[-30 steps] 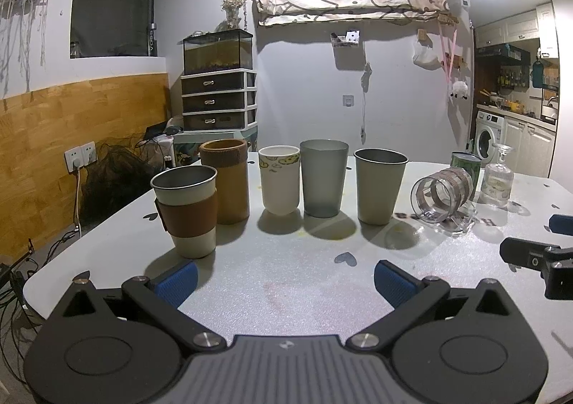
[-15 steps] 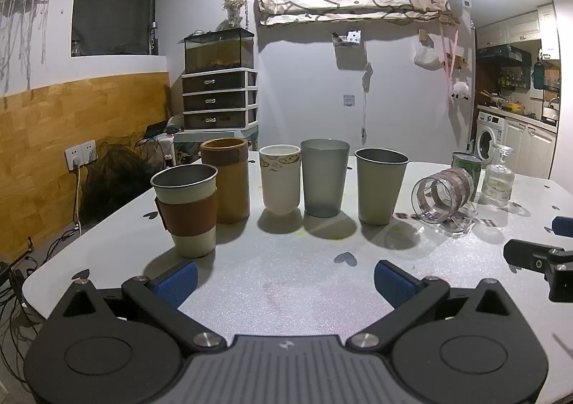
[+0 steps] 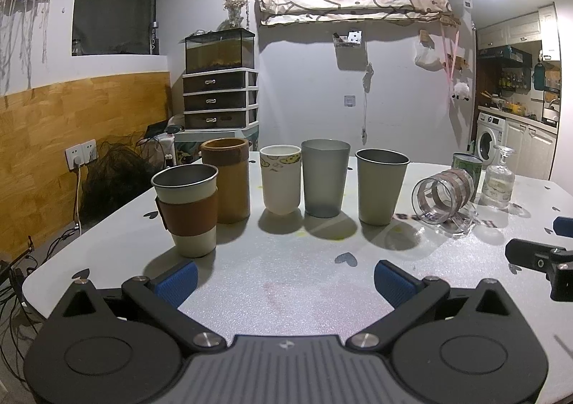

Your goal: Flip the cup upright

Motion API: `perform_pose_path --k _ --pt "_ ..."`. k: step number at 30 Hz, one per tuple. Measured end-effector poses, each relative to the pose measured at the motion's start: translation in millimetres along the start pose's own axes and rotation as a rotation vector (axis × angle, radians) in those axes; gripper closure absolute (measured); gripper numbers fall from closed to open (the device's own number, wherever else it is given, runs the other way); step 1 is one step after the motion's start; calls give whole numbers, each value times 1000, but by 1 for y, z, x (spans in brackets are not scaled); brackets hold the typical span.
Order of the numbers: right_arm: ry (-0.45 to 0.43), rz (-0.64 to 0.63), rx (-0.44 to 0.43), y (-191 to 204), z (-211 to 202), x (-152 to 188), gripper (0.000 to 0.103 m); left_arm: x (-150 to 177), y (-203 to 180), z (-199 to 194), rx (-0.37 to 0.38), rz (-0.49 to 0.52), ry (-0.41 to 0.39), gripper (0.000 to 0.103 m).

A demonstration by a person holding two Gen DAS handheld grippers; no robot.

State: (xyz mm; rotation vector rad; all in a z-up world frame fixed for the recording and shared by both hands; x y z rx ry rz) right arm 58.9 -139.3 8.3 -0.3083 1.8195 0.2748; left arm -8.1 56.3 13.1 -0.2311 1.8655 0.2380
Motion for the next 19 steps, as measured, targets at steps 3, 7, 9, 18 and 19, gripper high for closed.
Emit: perform_pose_path --k 3,7,9,18,19 --pt "0 1 0 0 0 0 0 0 0 0 0 0 0 0" --pt "0 1 1 -1 -1 0 0 0 0 0 0 0 0 0" --pt "0 0 1 0 0 0 0 0 0 0 0 0 1 0" --pt "0 1 3 -1 0 0 0 1 0 0 0 1 1 0" --pt "1 2 3 -2 -1 0 0 1 0 0 1 0 1 0"
Point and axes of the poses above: each gripper's, at about its wrist camera, not at the fingertips, and z roughly the way its jaws point, y to its left, x to its underside, the point moved 1 cm from there along z, roughly the way its jaws point, and after that the axes turned 7 degrees about -y, right-handed, at the moved point
